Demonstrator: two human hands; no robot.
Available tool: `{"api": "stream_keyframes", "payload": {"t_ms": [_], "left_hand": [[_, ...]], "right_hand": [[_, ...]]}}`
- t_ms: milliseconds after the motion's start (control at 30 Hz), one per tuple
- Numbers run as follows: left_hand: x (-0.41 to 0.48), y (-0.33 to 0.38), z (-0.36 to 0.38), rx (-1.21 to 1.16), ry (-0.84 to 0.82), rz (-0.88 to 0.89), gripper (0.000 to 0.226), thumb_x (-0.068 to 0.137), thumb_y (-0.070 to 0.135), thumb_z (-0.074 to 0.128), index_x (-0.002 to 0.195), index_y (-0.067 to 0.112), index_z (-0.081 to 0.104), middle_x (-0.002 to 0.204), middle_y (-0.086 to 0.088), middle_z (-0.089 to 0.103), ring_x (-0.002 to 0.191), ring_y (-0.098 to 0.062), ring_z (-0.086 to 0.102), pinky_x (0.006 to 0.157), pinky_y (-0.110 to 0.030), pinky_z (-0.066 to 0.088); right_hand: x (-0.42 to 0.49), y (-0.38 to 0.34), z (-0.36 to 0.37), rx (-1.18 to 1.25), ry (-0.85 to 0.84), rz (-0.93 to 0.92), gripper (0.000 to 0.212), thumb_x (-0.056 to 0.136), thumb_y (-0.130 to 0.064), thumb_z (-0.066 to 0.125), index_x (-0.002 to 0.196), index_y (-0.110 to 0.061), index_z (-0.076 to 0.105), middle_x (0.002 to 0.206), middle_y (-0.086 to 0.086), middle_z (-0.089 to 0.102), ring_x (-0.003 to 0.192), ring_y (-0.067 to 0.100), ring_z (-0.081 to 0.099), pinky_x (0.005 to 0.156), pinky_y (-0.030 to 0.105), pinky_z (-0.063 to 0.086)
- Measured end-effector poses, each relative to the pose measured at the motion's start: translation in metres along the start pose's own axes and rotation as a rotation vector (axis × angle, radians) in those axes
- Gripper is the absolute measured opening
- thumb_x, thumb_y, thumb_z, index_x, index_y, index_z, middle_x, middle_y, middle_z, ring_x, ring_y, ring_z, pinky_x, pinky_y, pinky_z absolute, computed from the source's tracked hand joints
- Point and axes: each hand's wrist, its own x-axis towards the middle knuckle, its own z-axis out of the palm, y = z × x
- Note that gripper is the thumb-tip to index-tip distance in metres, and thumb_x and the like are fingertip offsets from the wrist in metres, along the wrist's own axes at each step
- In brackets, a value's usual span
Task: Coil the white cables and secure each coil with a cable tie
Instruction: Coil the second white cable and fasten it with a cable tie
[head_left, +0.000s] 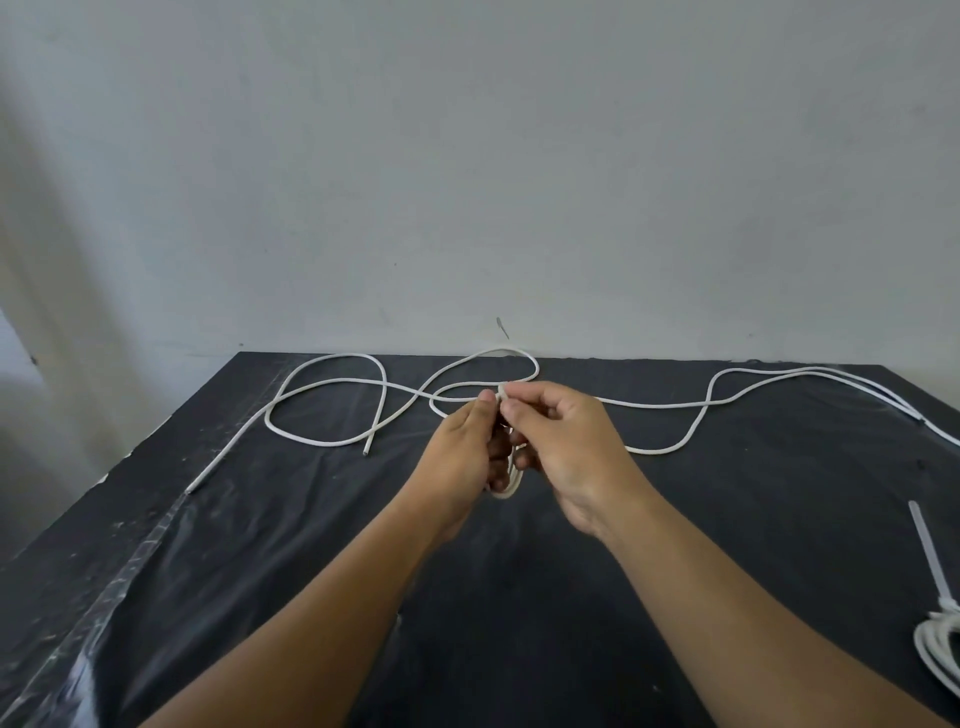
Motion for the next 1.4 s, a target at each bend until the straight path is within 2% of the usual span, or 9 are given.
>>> {"api": "stream_keyframes", "payload": {"t_ms": [133,300,533,700,800,967,1067,1200,1400], "left_hand": [[-0.001,-0.001,0.001,-0.098,0.031,-0.030,0.047,0.104,0.033,0.027,0.085,0.006,0.059,0.060,-0.005,0.057,0.048,-0.013,0.053,0.055,-0.031,0.034],[0.003,-0.001,0.005,-0.196,0.056,-0.102,0.047,0.101,0.044,0.032,0.106,0.015,0.068,0.101,-0.012,0.071,0.094,-0.027,0.066,0.086,-0.044,0.047],[0.004,-0.002,0.007,-0.184,0.040,-0.177,0.039,0.099,0.038,0.043,0.086,0.010,0.067,0.079,-0.010,0.067,0.076,-0.018,0.065,0.077,-0.036,0.050],[-0.001,-0.004,0.017,-0.167,-0.034,-0.209,0.048,0.100,0.040,0.038,0.075,0.009,0.065,0.058,-0.003,0.055,0.052,-0.012,0.052,0.053,-0.024,0.043],[-0.002,-0.009,0.020,-0.250,-0.176,-0.263,0.041,0.098,0.044,0.039,0.073,0.013,0.050,0.051,0.004,0.030,0.041,-0.009,0.026,0.042,-0.021,0.028],[-0.004,-0.008,0.034,-0.374,-0.370,-0.332,0.035,0.093,0.043,0.045,0.073,0.015,0.049,0.053,0.005,0.023,0.040,-0.007,0.021,0.042,-0.021,0.027],[-0.003,-0.005,0.051,-0.387,-0.440,-0.351,0.034,0.093,0.040,0.043,0.073,0.014,0.051,0.051,0.005,0.023,0.040,-0.007,0.023,0.042,-0.021,0.028],[-0.004,-0.011,0.075,-0.412,-0.544,-0.404,0.032,0.094,0.038,0.042,0.075,0.013,0.051,0.051,0.005,0.024,0.040,-0.008,0.026,0.044,-0.023,0.032],[-0.007,-0.030,0.129,-0.319,-0.542,-0.430,0.034,0.097,0.040,0.039,0.074,0.016,0.045,0.054,0.003,0.028,0.043,-0.010,0.027,0.046,-0.023,0.033]], "right_hand": [[-0.005,0.010,0.001,-0.179,-0.013,-0.111,0.022,0.088,-0.012,0.065,0.094,-0.032,0.071,0.066,-0.015,0.060,0.066,0.006,0.057,0.064,0.022,0.046],[-0.012,0.016,0.002,-0.434,0.071,-0.288,0.023,0.085,-0.018,0.070,0.103,-0.032,0.069,0.084,-0.008,0.067,0.071,0.004,0.060,0.069,0.013,0.048],[-0.021,0.039,-0.013,-0.684,0.024,-0.442,0.047,0.090,-0.026,0.062,0.135,-0.034,0.050,0.095,-0.008,0.041,0.096,0.012,0.048,0.087,0.016,0.040],[-0.027,0.041,-0.034,-0.699,-0.032,-0.460,0.043,0.089,-0.035,0.055,0.132,-0.036,0.054,0.098,-0.010,0.042,0.101,0.011,0.048,0.093,0.019,0.040],[-0.022,0.028,-0.061,-0.591,0.128,-0.542,0.026,0.089,-0.029,0.055,0.113,-0.034,0.064,0.102,-0.013,0.049,0.097,0.000,0.053,0.087,0.014,0.042],[-0.019,0.012,-0.102,-0.521,0.038,-0.328,0.038,0.097,-0.027,0.050,0.133,-0.037,0.048,0.130,-0.014,0.054,0.113,0.001,0.054,0.096,0.019,0.044],[-0.031,0.014,-0.113,-0.458,-0.014,-0.265,0.034,0.099,-0.021,0.047,0.129,-0.036,0.055,0.101,-0.009,0.068,0.087,0.005,0.068,0.082,0.025,0.053],[-0.042,0.015,-0.134,-0.314,0.068,-0.210,0.034,0.099,-0.016,0.048,0.114,-0.041,0.064,0.077,0.000,0.059,0.058,0.015,0.059,0.064,0.040,0.058],[-0.067,0.009,-0.194,-0.541,0.148,-0.154,0.033,0.098,-0.026,0.049,0.129,-0.036,0.055,0.091,-0.009,0.068,0.081,0.006,0.065,0.080,0.022,0.051]]}}
